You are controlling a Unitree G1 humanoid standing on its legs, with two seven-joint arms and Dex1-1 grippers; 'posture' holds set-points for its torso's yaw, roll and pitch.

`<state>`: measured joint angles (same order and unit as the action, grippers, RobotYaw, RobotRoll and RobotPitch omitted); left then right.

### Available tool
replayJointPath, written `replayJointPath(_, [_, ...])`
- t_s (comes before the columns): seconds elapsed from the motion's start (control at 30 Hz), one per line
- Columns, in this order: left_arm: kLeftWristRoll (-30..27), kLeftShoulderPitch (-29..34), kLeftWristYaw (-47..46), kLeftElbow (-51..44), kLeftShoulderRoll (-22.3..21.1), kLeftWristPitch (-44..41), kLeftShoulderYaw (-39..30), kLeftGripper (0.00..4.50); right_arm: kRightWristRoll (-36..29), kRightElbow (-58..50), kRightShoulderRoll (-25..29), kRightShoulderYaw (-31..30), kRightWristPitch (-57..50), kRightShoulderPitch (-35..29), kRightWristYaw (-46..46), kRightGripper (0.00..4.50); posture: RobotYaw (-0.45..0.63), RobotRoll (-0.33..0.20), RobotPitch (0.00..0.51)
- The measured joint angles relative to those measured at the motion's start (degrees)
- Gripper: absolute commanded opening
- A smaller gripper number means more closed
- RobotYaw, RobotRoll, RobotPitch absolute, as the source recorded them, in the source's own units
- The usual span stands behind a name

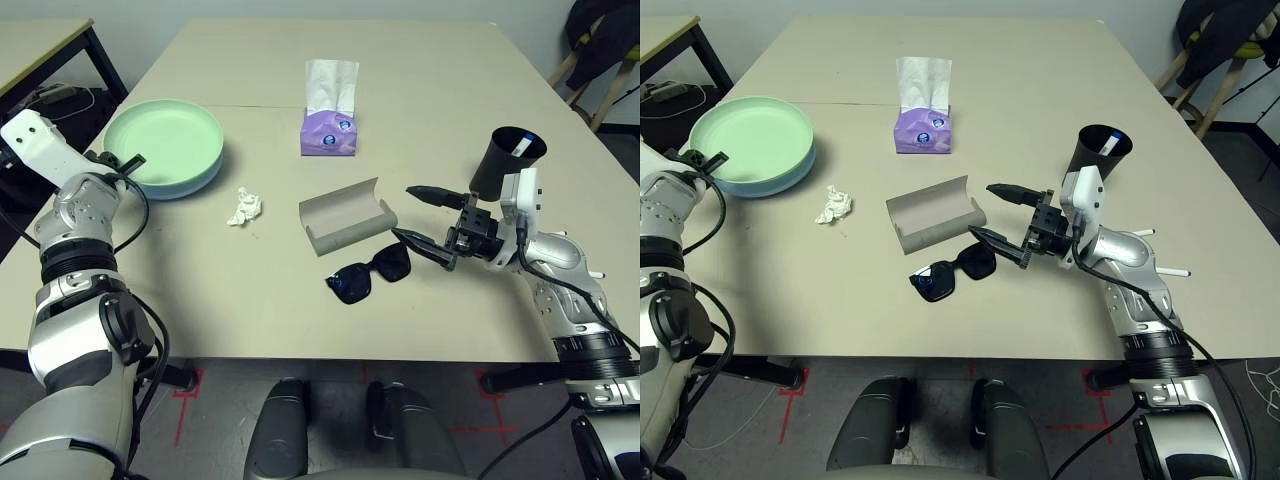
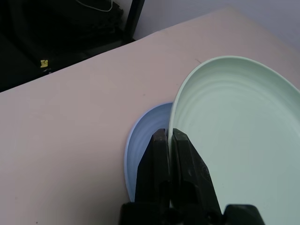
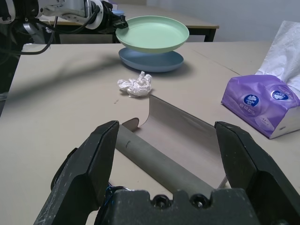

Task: Organize and tidy the items on the table.

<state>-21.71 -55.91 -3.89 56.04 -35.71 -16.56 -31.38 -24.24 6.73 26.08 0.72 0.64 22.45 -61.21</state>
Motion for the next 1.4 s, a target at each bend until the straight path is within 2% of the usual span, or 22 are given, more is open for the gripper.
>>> replayJointPath(0.07, [0.0,-0.1,0.1,1.0,0.1,1.0,0.0,1.14,0.0,0.0,0.0,0.0,-0.1,0.0,0.2,4.50,0.13,0.000,0.117])
replayJointPath(0.33, [-0.3,-0.1,2.6,0.6,0.8,1.4,1.1,4.26,-0.1,-0.1,0.0,0.0,-0.1,-0.2,0.8,4.50,0.13,0.000,0.118])
replayJointPath(0.37, [-0.3,-0.1,3.5,0.1,0.9,1.3,1.3,4.47,-0.1,-0.1,0.0,0.0,-0.1,-0.2,0.9,4.50,0.13,0.000,0.118])
replayJointPath(0.5, [-0.6,0.9,8.8,-4.8,1.2,-0.5,3.3,4.47,-0.2,-0.1,0.0,0.0,-0.1,-0.2,1.4,4.50,0.14,0.000,0.116])
replayJointPath(0.73, [-0.4,9.7,20.3,-15.6,1.5,-5.2,9.7,4.47,-0.2,-0.1,-0.1,0.0,-0.2,-0.2,1.9,4.50,0.15,0.000,0.116])
replayJointPath(0.93, [1.0,18.3,37.2,-26.0,-3.1,-11.3,18.8,4.47,-0.4,-0.1,-0.3,0.0,-0.7,-0.2,2.3,4.50,0.15,0.000,0.117])
replayJointPath(1.1, [1.7,18.7,41.4,-27.9,-4.9,-14.2,20.6,4.47,-2.3,-1.3,-1.2,0.1,-5.0,-0.2,4.2,4.50,0.15,0.000,0.117])
replayJointPath(1.4, [2.7,18.6,47.0,-29.7,-3.8,-13.0,23.5,4.47,-2.0,-2.1,-0.9,0.1,-5.4,-0.4,4.8,4.50,0.15,0.000,0.117])
